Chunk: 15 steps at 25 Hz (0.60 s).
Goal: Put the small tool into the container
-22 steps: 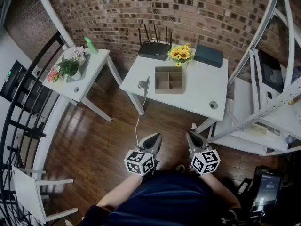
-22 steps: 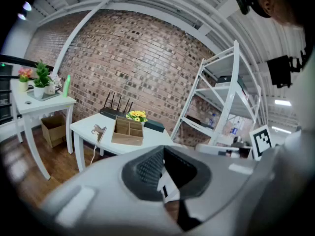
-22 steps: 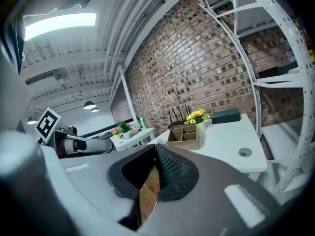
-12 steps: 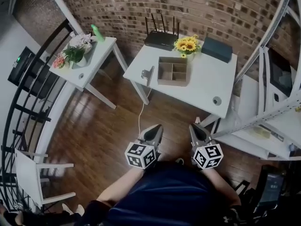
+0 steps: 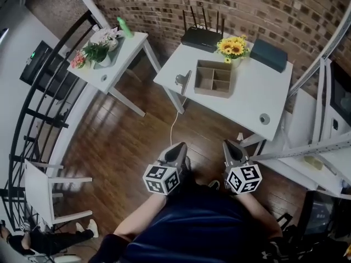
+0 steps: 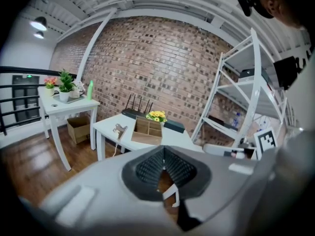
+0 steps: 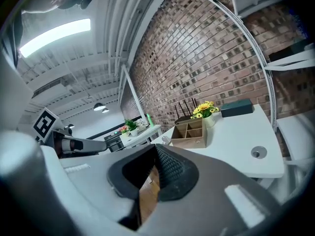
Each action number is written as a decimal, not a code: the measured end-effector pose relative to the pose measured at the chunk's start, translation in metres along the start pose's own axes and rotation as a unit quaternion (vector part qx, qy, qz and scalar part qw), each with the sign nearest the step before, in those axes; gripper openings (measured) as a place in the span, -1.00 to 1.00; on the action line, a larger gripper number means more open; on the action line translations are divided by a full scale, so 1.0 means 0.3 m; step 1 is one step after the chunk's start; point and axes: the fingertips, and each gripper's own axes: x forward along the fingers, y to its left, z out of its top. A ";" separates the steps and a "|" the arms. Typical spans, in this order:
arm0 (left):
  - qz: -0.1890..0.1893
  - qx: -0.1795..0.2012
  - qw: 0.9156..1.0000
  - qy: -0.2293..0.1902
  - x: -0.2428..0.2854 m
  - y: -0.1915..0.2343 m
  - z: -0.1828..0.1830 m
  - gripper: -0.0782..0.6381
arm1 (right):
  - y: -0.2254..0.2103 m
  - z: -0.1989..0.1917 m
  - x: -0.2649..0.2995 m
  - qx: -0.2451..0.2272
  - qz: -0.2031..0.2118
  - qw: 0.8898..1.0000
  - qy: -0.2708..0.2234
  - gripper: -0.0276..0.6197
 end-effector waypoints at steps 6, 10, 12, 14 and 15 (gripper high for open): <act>0.009 -0.016 1.000 0.004 0.167 0.223 0.085 -0.74 | -0.078 0.035 0.153 -0.012 -0.034 0.999 0.006 -0.88; -0.003 -0.016 1.000 0.021 0.360 0.437 0.183 -0.62 | -0.155 0.113 0.289 -0.018 -0.079 0.997 0.004 -0.88; -0.007 -0.011 0.999 0.039 0.462 0.547 0.232 -0.54 | -0.179 0.157 0.361 -0.019 -0.100 0.995 0.006 -0.88; -0.010 -0.006 0.998 0.065 0.563 0.647 0.268 -0.43 | -0.193 0.192 0.431 -0.019 -0.119 0.993 0.010 -0.88; -0.013 -0.003 0.997 0.078 0.611 0.692 0.281 -0.37 | -0.196 0.205 0.465 -0.019 -0.127 0.992 0.012 -0.88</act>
